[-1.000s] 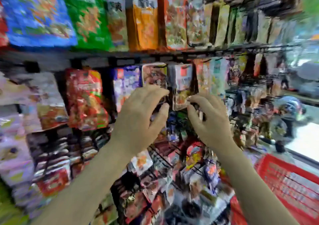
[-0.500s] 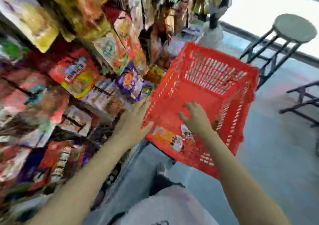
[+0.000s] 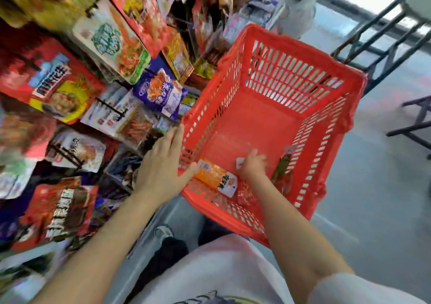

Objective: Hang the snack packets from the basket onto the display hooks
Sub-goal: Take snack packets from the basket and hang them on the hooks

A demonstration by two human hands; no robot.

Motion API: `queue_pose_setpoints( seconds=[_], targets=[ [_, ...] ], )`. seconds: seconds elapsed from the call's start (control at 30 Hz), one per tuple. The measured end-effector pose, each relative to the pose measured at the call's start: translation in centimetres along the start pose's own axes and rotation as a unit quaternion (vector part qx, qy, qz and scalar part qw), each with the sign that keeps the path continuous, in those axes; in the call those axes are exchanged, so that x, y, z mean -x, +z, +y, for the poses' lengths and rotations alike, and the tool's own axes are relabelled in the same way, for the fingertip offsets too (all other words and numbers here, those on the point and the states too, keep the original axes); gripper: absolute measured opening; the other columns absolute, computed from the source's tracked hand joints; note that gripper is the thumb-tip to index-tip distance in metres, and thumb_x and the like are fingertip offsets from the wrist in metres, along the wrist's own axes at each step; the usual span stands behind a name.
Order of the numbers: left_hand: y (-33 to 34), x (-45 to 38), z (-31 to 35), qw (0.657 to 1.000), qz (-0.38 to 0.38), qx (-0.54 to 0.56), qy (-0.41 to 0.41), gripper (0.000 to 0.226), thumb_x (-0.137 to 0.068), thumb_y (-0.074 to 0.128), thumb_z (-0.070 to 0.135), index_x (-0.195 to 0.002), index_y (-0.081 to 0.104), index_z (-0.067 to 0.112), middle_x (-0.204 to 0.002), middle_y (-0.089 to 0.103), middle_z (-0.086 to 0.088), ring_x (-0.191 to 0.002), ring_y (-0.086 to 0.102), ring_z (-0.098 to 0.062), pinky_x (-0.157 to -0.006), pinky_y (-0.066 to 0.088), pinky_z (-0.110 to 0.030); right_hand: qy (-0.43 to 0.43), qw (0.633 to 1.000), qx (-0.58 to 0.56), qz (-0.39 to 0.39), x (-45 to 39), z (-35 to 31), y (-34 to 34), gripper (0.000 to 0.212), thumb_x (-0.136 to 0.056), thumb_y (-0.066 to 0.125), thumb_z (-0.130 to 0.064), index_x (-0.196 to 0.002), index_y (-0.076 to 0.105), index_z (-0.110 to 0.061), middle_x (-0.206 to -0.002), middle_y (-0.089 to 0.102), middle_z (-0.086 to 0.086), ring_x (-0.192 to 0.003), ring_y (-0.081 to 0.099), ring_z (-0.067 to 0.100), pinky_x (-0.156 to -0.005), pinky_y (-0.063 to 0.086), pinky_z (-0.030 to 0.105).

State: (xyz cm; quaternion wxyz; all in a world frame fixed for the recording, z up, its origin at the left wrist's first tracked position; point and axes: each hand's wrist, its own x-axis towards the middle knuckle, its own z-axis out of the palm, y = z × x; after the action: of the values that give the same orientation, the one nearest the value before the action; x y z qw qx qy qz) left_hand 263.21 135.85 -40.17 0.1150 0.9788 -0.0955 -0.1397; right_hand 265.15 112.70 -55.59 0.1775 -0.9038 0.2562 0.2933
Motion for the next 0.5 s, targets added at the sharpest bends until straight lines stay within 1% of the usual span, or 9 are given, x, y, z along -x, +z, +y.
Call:
queue_pose_setpoints(
  seconds=[0.1, 0.13, 0.2, 0.27, 0.3, 0.33, 0.4, 0.43, 0.5],
  targets=[
    [0.4, 0.0, -0.2, 1.0, -0.004, 0.006, 0.0, 0.091, -0.095, 0.037, 0.063, -0.162, -0.002, 0.017, -0.167, 0.016, -0.012, -0.15, 0.024, -0.033, -0.117, 0.029, -0.048, 0.012, 0.999, -0.029, -0.036, -0.4, 0.0, 0.2, 0.072, -0.095, 0.065, -0.017, -0.149, 0.02, 0.001, -0.144, 0.036, 0.029, -0.131, 0.049, 0.039, -0.105, 0.042, 0.039],
    [0.4, 0.0, -0.2, 1.0, -0.007, 0.011, 0.001, 0.09, -0.097, 0.04, 0.06, -0.162, -0.005, 0.018, -0.168, 0.013, -0.011, -0.151, 0.02, -0.032, -0.119, 0.027, -0.048, 0.024, 0.998, -0.047, -0.04, -0.7, 0.1, 0.3, 0.075, -0.092, 0.069, -0.018, -0.148, 0.023, 0.0, -0.144, 0.041, 0.027, -0.13, 0.05, 0.039, -0.104, 0.043, 0.041],
    [0.3, 0.1, -0.2, 1.0, -0.004, 0.017, 0.002, 0.092, -0.096, 0.045, 0.057, -0.162, -0.007, 0.019, -0.168, 0.011, -0.01, -0.152, 0.018, -0.032, -0.119, 0.027, -0.049, 0.035, 0.997, -0.045, -0.047, -1.1, 0.4, 0.6, 0.075, -0.084, 0.08, -0.026, -0.141, 0.038, -0.001, -0.134, 0.056, 0.022, -0.124, 0.056, 0.038, -0.098, 0.048, 0.043],
    [0.2, 0.1, -0.1, 1.0, -0.002, 0.022, 0.003, 0.092, -0.095, 0.045, 0.056, -0.162, -0.008, 0.02, -0.168, 0.011, -0.01, -0.151, 0.018, -0.032, -0.118, 0.027, -0.049, 0.02, 0.997, -0.019, -0.067, -1.2, 0.6, 0.7, 0.051, -0.083, 0.081, -0.037, -0.117, 0.061, -0.004, -0.118, 0.067, 0.018, -0.113, 0.064, 0.035, -0.085, 0.051, 0.038],
    [0.2, 0.1, -0.2, 1.0, -0.006, 0.024, 0.001, 0.092, -0.095, 0.045, 0.056, -0.161, -0.008, 0.02, -0.168, 0.01, -0.009, -0.152, 0.018, -0.032, -0.118, 0.027, -0.049, 0.006, 0.997, -0.021, -0.07, -1.3, 0.5, 0.7, 0.041, -0.084, 0.078, -0.04, -0.101, 0.066, -0.005, -0.108, 0.069, 0.017, -0.105, 0.067, 0.034, -0.076, 0.05, 0.036],
    [0.2, 0.1, -0.2, 1.0, -0.006, 0.025, 0.001, 0.092, -0.096, 0.046, 0.055, -0.161, -0.008, 0.02, -0.169, 0.01, -0.009, -0.152, 0.018, -0.032, -0.118, 0.027, -0.049, -0.011, 0.997, -0.038, -0.067, -1.4, 0.1, 0.5, 0.038, -0.086, 0.076, -0.041, -0.091, 0.067, -0.004, -0.097, 0.069, 0.017, -0.097, 0.069, 0.032, -0.069, 0.046, 0.034],
    [0.3, 0.0, -0.2, 1.0, -0.003, 0.028, 0.003, 0.092, -0.097, 0.048, 0.054, -0.162, -0.007, 0.019, -0.169, 0.01, -0.009, -0.152, 0.019, -0.032, -0.118, 0.028, -0.049, -0.062, 0.989, -0.119, -0.062, -1.3, -0.9, 0.1, 0.036, -0.086, 0.076, -0.036, -0.085, 0.068, -0.001, -0.083, 0.065, 0.017, -0.078, 0.063, 0.025, -0.058, 0.039, 0.031],
    [0.3, 0.0, -0.2, 1.0, -0.003, 0.028, 0.004, 0.092, -0.097, 0.048, 0.055, -0.162, -0.007, 0.019, -0.169, 0.01, -0.008, -0.152, 0.019, -0.032, -0.118, 0.028, -0.049, -0.09, 0.982, -0.152, -0.073, -1.1, -1.6, 0.0, 0.031, -0.086, 0.077, -0.03, -0.084, 0.067, -0.001, -0.08, 0.063, 0.016, -0.073, 0.058, 0.021, -0.057, 0.038, 0.031],
    [0.3, -0.1, -0.2, 1.0, -0.011, 0.024, 0.0, 0.092, -0.097, 0.046, 0.056, -0.161, -0.009, 0.02, -0.169, 0.008, -0.008, -0.152, 0.018, -0.031, -0.118, 0.028, -0.048, -0.144, 0.971, -0.154, -0.109, -0.6, -2.5, 0.0, 0.022, -0.086, 0.078, -0.023, -0.086, 0.067, -0.004, -0.082, 0.063, 0.016, -0.075, 0.056, 0.021, -0.063, 0.039, 0.034]
  ],
)
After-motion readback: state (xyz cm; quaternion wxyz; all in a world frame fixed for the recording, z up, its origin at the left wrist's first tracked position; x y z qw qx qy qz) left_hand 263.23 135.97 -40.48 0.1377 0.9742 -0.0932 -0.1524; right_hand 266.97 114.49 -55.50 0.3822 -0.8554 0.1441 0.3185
